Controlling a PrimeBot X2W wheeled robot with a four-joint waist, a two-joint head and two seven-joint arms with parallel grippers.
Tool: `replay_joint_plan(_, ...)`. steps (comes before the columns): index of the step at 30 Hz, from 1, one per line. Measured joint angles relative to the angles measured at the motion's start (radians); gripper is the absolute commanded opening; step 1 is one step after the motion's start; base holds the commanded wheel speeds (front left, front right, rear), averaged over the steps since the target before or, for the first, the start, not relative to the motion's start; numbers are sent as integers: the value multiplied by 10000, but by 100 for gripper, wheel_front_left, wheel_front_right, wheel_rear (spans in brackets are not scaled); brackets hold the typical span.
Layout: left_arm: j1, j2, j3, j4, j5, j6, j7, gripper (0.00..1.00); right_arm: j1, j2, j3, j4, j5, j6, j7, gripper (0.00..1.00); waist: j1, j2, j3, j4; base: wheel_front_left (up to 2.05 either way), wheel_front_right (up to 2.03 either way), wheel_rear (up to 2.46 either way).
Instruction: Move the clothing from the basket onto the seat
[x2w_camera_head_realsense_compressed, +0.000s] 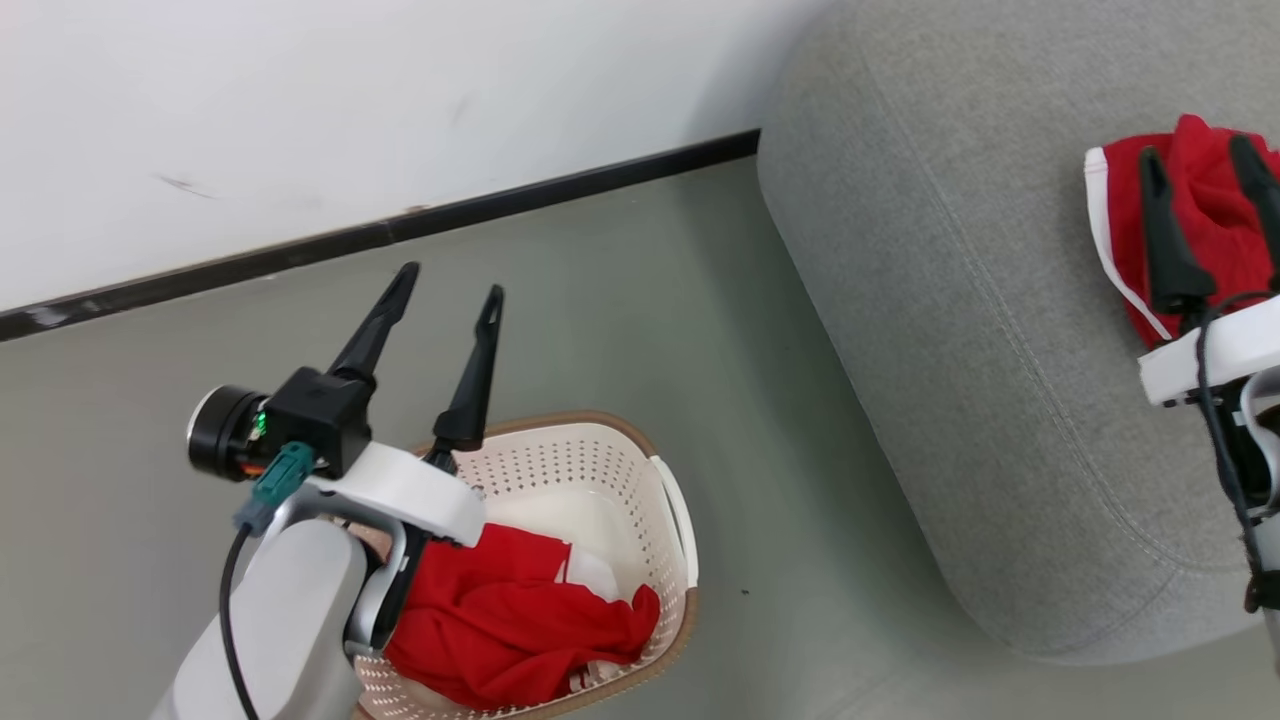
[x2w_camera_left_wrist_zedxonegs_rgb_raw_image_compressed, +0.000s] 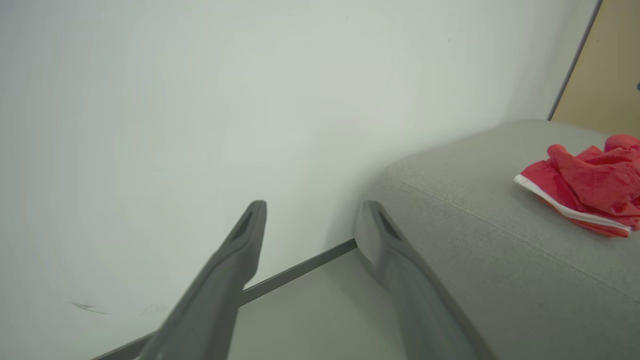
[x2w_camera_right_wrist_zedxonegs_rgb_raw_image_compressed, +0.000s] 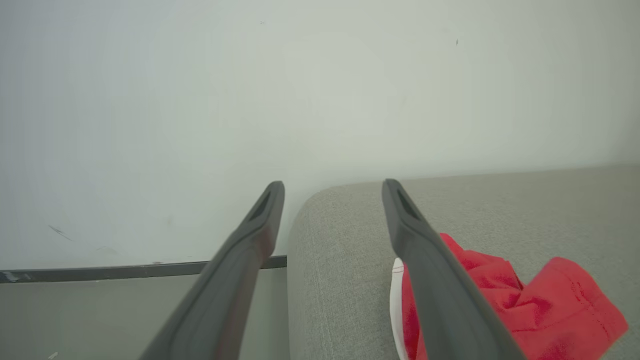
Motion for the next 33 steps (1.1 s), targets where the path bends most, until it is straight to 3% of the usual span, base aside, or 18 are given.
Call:
replay_joint_plan(19, 1715, 42, 1348, 10, -207, 1097, -71, 100, 519, 1243, 876, -98, -303, 0, 2, 100, 1, 0, -1022, 1299, 0, 0, 0)
replay_joint_plan(33, 2876, -167, 1563, -150, 148, 1218, -71, 100, 2127, 1854, 849, -234, -878, 0, 2, 100, 0, 0, -1836, 2069, 0, 0, 0)
